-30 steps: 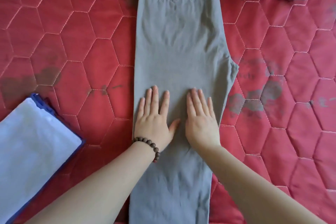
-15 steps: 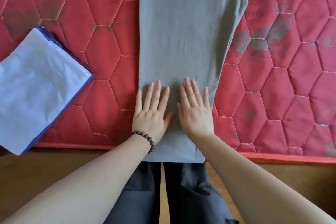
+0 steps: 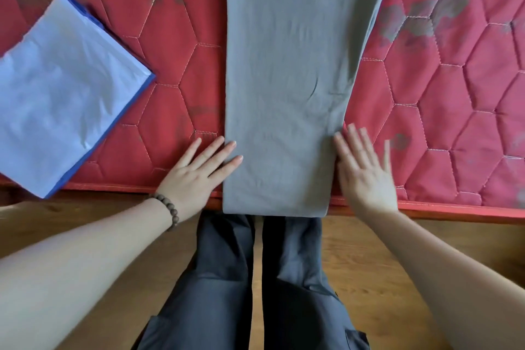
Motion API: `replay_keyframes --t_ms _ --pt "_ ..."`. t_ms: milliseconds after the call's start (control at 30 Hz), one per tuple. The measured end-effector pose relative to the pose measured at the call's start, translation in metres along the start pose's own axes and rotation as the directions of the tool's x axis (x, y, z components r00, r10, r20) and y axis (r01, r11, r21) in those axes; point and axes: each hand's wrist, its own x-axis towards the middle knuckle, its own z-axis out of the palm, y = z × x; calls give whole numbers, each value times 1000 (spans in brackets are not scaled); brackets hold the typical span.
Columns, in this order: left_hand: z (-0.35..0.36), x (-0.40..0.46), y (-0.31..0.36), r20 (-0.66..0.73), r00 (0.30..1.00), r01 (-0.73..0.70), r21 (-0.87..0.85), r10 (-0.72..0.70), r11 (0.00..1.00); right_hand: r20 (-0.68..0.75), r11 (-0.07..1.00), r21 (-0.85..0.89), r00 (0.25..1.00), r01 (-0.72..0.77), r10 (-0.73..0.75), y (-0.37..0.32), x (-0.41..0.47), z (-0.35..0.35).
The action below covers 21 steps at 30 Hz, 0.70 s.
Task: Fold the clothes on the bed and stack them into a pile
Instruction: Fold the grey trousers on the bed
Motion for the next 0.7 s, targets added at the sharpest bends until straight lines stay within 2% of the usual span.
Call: replay_keyframes --t_ms 67,100,133,200,267,367,500,533,567,600,633,667,700 --pt "-5 10 -12 5 1000 -28 41 28 999 -13 989 -3 988 -151 151 9 8 -8" --pt "-7 16 -15 5 999 -42 58 42 997 -3 989 -20 989 -145 145 10 11 -11" --pt "-8 22 -17 -7 998 -66 80 67 995 10 996 -39 997 -81 81 8 13 -13" --pt "-7 31 -17 -13 987 -156 114 159 981 59 983 -96 987 157 -152 3 13 -13" --pt "-5 32 -13 15 963 -268 137 268 954 159 910 -165 921 379 -355 -1 6 -10" --pt "-5 22 -3 118 903 -426 127 413 896 278 836 -190 844 516 -458 -6 -8 -9" --pt "-22 16 1 231 856 -475 -4 463 880 403 732 -71 691 678 -601 -12 -8 -22" --pt "-27 18 2 261 856 -425 -136 446 895 431 744 37 661 667 -614 -13 -7 -28" --pt "-36 21 3 315 866 -275 -348 388 896 455 788 190 659 585 -599 -15 -4 -37" --pt "-47 28 1 378 883 -15 -572 279 820 470 845 345 704 408 -532 -17 2 -49" --pt "-60 38 0 443 884 255 -725 150 639 511 877 455 761 154 -399 -20 14 -62" --pt "-73 51 -6 477 878 439 -823 20 360 548 843 527 802 -109 -239 -19 30 -74" --pt "-86 65 -14 511 852 517 -855 -110 31 592 724 592 801 -354 -92 -18 50 -86"
